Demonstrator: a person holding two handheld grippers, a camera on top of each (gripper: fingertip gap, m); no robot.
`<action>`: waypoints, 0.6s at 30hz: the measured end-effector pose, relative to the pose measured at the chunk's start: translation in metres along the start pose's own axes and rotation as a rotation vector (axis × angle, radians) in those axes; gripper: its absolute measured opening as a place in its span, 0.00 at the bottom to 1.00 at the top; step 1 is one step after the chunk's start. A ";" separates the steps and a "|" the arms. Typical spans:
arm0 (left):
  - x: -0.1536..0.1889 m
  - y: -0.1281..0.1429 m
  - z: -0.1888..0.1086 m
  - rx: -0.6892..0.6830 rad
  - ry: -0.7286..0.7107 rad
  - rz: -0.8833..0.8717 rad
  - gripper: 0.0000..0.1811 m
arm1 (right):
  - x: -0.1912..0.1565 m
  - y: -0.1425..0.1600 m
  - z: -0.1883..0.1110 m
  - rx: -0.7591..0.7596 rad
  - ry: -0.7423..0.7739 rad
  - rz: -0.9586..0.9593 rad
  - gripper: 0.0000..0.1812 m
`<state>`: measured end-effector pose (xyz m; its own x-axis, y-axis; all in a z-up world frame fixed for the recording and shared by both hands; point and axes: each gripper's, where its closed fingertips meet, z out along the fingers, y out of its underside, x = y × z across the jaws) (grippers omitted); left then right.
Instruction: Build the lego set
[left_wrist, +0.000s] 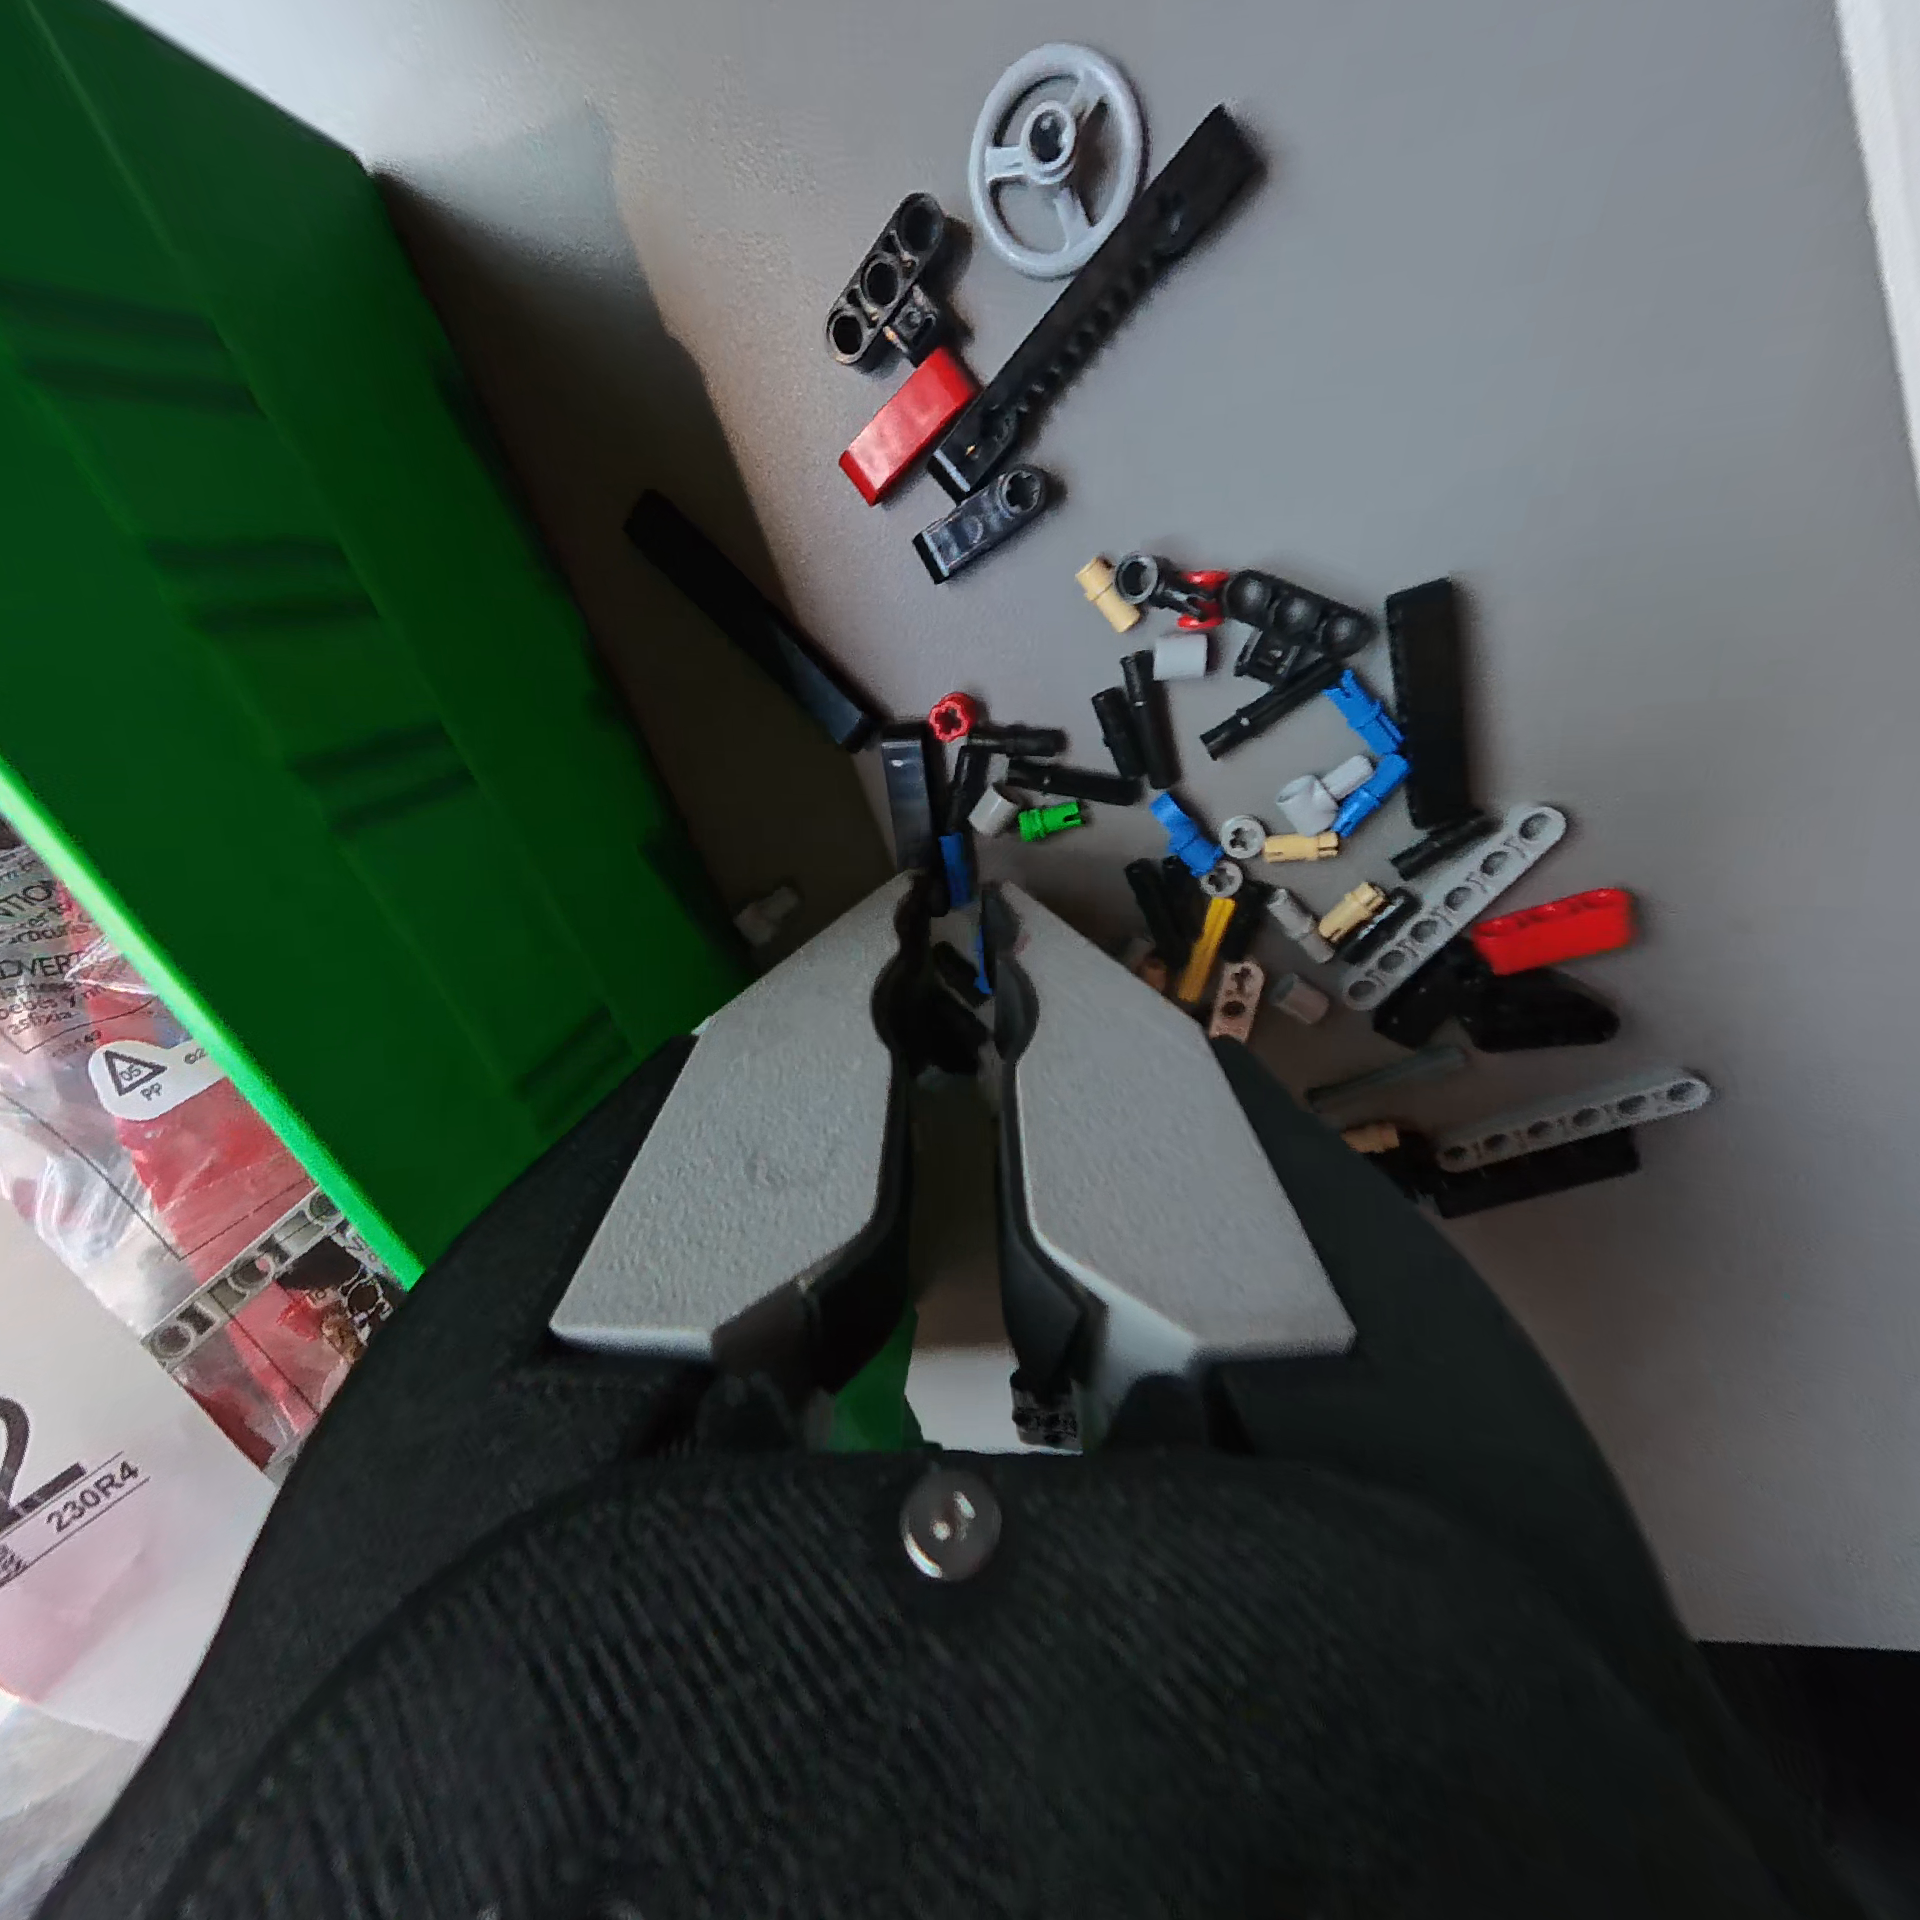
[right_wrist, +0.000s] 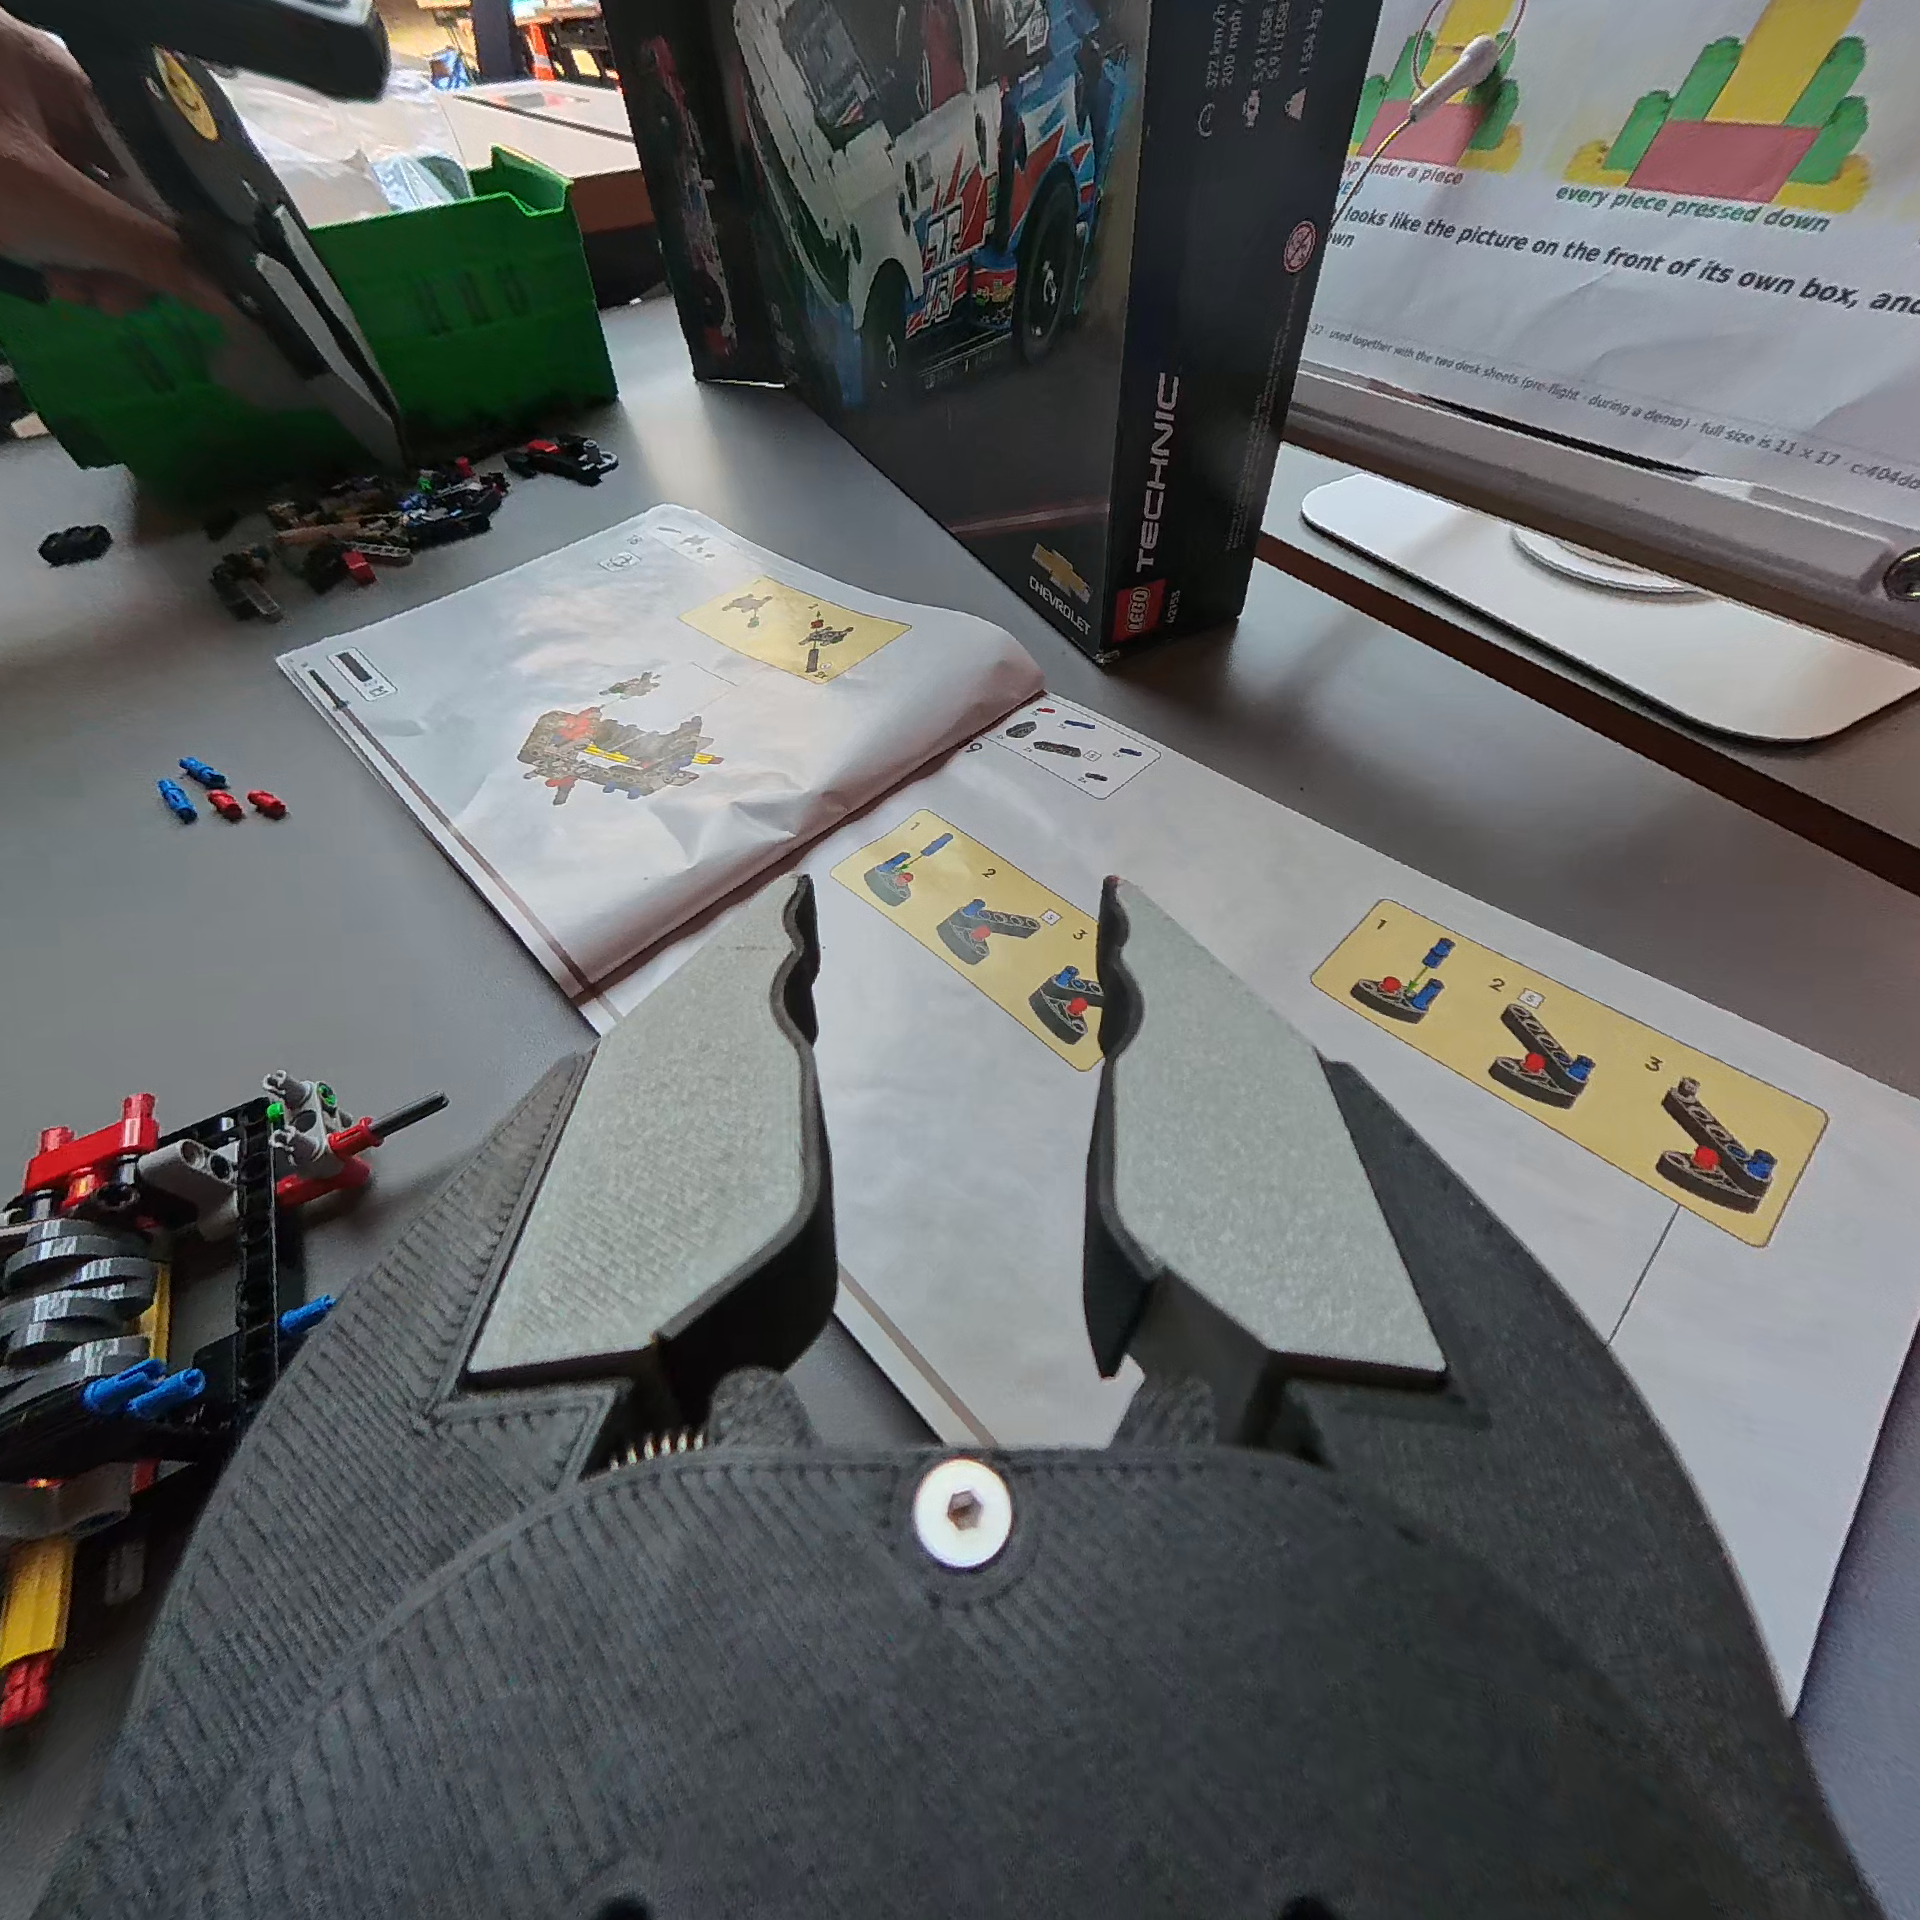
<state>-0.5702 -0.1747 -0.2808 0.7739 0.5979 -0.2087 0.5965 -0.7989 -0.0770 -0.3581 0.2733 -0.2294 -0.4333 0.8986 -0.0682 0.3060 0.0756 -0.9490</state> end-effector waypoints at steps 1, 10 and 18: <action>0.002 -0.002 0.000 0.007 0.010 0.006 0.04 | 0.000 0.000 0.000 0.000 0.000 0.000 0.29; -0.002 -0.004 0.006 0.001 0.019 -0.019 0.05 | 0.000 -0.001 0.000 0.003 0.000 0.002 0.28; -0.002 0.002 0.006 -0.008 0.047 -0.029 0.06 | 0.001 0.000 0.000 0.001 0.000 0.002 0.28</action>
<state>-0.5721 -0.1778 -0.2860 0.7654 0.6231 -0.1609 0.6201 -0.7810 -0.0748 -0.3581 0.2738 -0.2293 -0.4329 0.8987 -0.0705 0.3059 0.0729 -0.9493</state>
